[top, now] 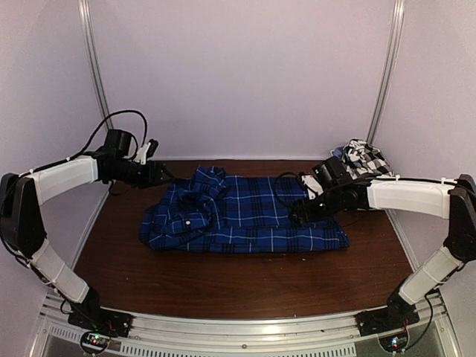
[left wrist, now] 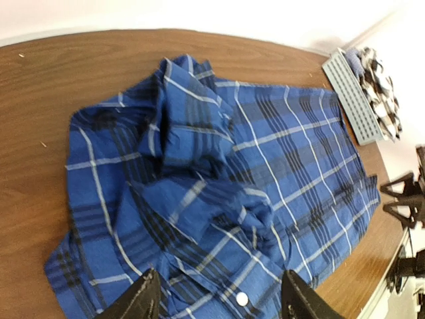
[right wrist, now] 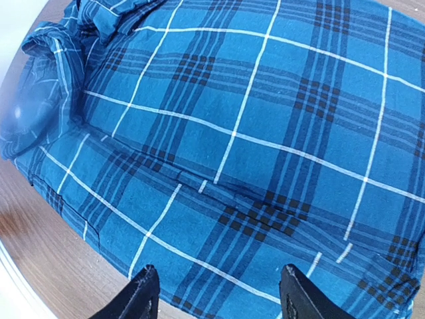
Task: Fold and stack the long sleeve shirts
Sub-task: Fold the flattened shirt at the center of the board, then pick up the sleeve from the 1/3-folded shirt.
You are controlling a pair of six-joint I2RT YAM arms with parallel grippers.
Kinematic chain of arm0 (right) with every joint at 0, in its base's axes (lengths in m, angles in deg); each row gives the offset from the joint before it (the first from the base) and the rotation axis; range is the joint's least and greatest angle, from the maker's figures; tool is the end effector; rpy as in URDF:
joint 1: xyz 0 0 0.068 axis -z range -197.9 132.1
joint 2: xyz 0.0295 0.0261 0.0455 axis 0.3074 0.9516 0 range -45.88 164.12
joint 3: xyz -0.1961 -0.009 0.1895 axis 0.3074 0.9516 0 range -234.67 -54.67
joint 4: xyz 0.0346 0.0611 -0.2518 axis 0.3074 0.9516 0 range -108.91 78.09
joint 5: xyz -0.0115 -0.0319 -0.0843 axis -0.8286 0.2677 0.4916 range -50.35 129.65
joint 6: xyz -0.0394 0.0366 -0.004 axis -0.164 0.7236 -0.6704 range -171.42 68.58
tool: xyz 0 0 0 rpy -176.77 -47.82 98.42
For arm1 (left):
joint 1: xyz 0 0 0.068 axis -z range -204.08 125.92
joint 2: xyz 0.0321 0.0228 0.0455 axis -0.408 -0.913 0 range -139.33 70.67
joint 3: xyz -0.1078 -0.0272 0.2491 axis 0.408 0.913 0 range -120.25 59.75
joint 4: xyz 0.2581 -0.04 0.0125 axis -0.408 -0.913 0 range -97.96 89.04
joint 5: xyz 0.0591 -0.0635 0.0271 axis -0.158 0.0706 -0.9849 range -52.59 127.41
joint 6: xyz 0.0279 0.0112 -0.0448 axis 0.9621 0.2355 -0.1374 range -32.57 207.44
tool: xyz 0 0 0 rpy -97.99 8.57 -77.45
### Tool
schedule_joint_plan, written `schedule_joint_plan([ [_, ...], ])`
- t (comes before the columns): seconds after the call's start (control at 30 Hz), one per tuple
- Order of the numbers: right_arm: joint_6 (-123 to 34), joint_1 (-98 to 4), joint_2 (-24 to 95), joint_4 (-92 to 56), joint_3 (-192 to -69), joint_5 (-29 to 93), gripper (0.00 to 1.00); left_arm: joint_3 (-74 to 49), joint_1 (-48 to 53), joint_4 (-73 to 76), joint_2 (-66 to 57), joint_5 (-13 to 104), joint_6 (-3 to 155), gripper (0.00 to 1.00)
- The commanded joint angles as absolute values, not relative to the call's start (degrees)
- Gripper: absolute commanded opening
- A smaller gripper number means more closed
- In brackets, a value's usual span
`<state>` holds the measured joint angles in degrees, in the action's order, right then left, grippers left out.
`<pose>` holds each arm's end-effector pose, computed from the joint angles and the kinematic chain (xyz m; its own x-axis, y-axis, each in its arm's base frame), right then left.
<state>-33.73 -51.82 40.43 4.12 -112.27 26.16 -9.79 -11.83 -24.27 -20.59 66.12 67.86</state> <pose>0.2559 0.1820 0.2266 -0.8220 -0.1967 -0.5344 -0.4332 0.8251 0.3627 0.3384 -0.0910 0.2680 -0.8250 -0.1216 -0.5519 0.2561 0.7900 -0.5570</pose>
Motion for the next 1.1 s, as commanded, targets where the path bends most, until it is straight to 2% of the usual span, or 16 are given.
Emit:
schedule_joint_plan([
  [0.0, -32.75, -53.17, 42.34, 1.60, -112.29, 26.51, 0.63, -0.61, -6.38, -16.93, -15.57, 65.60, 69.67, 0.64],
  [0.13, -32.70, -53.57, 43.43, 1.05, -112.50, 26.39, 0.63, 2.29, 0.65, -16.50, -14.63, 60.33, 72.75, 0.64],
  [0.4, -32.71, -53.61, 42.80, 0.32, -110.25, 26.71, 0.63, -1.76, 10.96, -21.45, -20.50, 46.70, 76.53, 0.65],
  [0.8, -32.70, -53.63, 42.52, -0.58, -107.76, 26.28, 0.63, -7.73, 16.72, -25.63, -30.90, 35.11, 78.28, 0.64],
  [0.97, -32.57, -53.61, 42.51, -0.93, -106.85, 26.02, 0.63, -9.01, 16.79, -26.36, -33.17, 33.39, 78.21, 0.54],
  [1.07, -32.53, -53.68, 42.54, -1.15, -106.45, 25.90, 0.64, -9.53, 16.77, -26.83, -33.87, 31.58, 77.95, 0.44],
])
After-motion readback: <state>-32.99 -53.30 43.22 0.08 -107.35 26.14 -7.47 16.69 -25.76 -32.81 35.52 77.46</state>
